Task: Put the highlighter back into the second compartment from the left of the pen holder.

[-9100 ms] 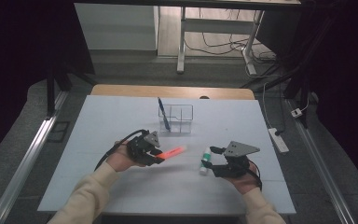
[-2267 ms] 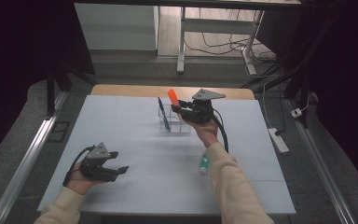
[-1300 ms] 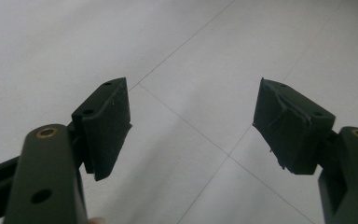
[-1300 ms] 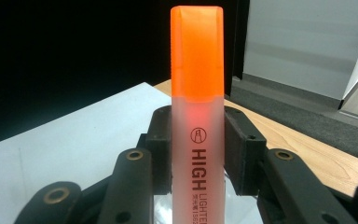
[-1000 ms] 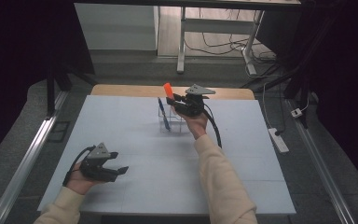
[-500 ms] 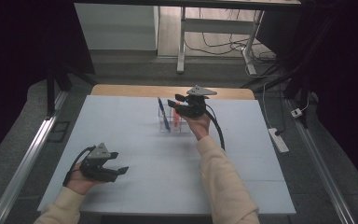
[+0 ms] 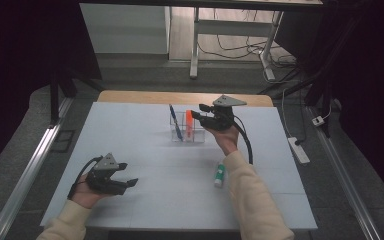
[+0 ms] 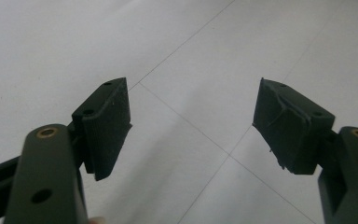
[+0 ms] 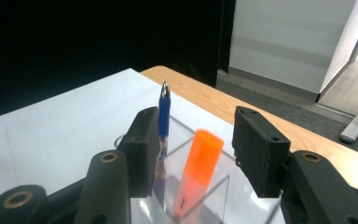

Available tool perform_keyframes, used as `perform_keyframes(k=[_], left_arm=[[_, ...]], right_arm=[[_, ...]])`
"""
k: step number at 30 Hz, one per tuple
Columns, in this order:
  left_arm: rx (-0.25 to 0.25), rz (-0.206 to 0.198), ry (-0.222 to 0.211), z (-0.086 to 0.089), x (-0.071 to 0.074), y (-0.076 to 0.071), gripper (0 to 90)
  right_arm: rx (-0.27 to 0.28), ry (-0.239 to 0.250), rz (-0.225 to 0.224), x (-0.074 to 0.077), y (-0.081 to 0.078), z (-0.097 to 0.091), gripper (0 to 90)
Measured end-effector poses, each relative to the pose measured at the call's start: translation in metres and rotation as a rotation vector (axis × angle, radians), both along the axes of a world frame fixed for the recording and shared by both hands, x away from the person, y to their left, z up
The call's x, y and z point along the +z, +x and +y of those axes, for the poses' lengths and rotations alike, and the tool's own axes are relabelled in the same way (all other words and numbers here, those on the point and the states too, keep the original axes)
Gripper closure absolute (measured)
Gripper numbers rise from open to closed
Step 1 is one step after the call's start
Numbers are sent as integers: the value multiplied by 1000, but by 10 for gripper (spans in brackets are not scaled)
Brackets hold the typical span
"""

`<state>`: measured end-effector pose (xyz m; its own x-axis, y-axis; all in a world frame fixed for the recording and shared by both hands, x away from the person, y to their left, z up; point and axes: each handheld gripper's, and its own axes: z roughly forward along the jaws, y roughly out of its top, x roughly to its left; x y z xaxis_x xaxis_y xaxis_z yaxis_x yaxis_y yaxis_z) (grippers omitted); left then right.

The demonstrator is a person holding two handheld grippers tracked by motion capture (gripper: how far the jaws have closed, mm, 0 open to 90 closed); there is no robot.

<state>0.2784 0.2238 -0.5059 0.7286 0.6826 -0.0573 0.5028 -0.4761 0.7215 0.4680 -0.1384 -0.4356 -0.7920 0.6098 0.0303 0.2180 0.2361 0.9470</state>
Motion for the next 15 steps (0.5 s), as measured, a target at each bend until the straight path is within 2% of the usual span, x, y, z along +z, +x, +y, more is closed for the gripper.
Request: perform_keyframes(k=[8,15], left_arm=[[8,-1,-8,3,1,-1,276],[6,0,-2,2,0,-1,274]], right_arm=[[16,-57,-8,-1,-25,-23,508],[10,-56,-7,-4,-45,-49,510]])
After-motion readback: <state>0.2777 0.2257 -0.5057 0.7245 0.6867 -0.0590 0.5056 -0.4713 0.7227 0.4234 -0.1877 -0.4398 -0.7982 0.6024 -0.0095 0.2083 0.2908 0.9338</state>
